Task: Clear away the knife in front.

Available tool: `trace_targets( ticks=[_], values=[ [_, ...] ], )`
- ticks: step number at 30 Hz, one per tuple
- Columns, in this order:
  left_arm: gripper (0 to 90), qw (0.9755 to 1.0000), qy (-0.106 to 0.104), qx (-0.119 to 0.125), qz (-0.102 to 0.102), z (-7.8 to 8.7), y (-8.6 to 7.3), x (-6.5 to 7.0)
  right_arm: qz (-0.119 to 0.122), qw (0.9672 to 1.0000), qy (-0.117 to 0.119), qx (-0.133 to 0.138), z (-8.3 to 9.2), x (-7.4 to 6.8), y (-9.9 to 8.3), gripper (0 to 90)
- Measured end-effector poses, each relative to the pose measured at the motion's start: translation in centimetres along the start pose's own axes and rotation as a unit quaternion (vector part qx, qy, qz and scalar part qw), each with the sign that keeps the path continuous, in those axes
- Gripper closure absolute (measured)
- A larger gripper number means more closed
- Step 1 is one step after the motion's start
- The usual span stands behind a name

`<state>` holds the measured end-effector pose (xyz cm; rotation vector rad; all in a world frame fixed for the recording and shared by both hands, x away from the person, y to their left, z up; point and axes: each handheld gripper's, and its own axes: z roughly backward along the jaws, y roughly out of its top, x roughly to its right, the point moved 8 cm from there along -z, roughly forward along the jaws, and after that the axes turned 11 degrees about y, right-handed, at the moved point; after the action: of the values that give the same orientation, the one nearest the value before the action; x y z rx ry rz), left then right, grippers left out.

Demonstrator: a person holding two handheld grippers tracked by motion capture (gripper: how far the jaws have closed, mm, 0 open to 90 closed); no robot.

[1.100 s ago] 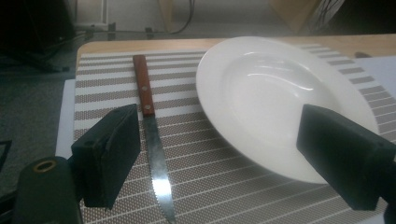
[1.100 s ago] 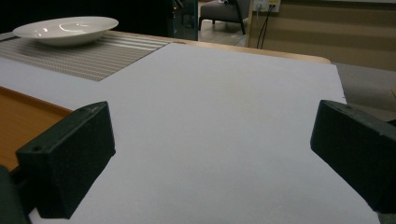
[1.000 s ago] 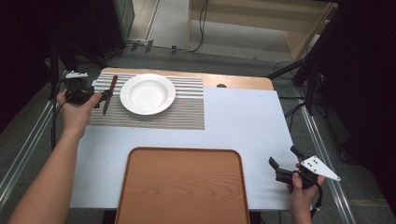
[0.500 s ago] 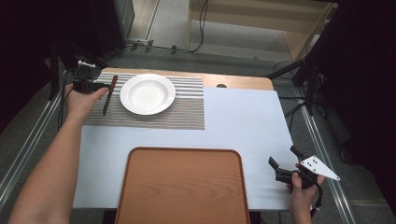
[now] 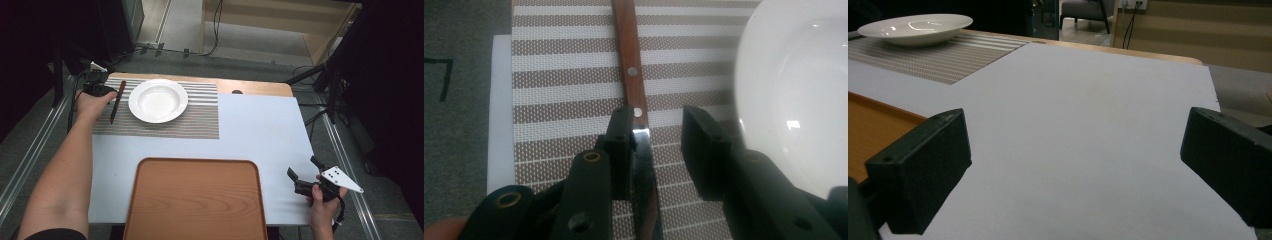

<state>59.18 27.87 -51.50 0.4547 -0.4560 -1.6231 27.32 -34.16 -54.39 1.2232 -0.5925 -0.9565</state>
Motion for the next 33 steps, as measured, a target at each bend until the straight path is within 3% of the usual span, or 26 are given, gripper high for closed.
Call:
trace_targets(
  ticks=[13,18,23,29,33],
  values=[
    [69.7,0.9999,0.015,-0.002,-0.009,-1.3,0.5,0.2,-0.002,1.0,-0.007,-0.001,-0.1,0.1,0.0,0.0],
    [70.5,0.9998,0.016,-0.011,0.001,-2.0,0.6,0.2,-0.003,1.0,-0.006,-0.001,0.0,0.1,0.0,0.0],
    [70.9,0.9994,0.03,-0.012,0.009,-2.6,0.6,0.1,-0.002,1.0,-0.006,-0.001,-0.1,0.1,0.0,0.0],
    [72.7,0.999,0.043,-0.015,0.006,-3.3,0.4,0.2,0.0,1.0,-0.007,-0.003,-0.1,0.0,0.0,0.0],
    [76.2,0.9985,0.051,-0.016,-0.011,-3.2,0.3,0.4,0.0,1.0,-0.007,-0.002,-0.1,0.0,0.0,0.0]
  ],
)
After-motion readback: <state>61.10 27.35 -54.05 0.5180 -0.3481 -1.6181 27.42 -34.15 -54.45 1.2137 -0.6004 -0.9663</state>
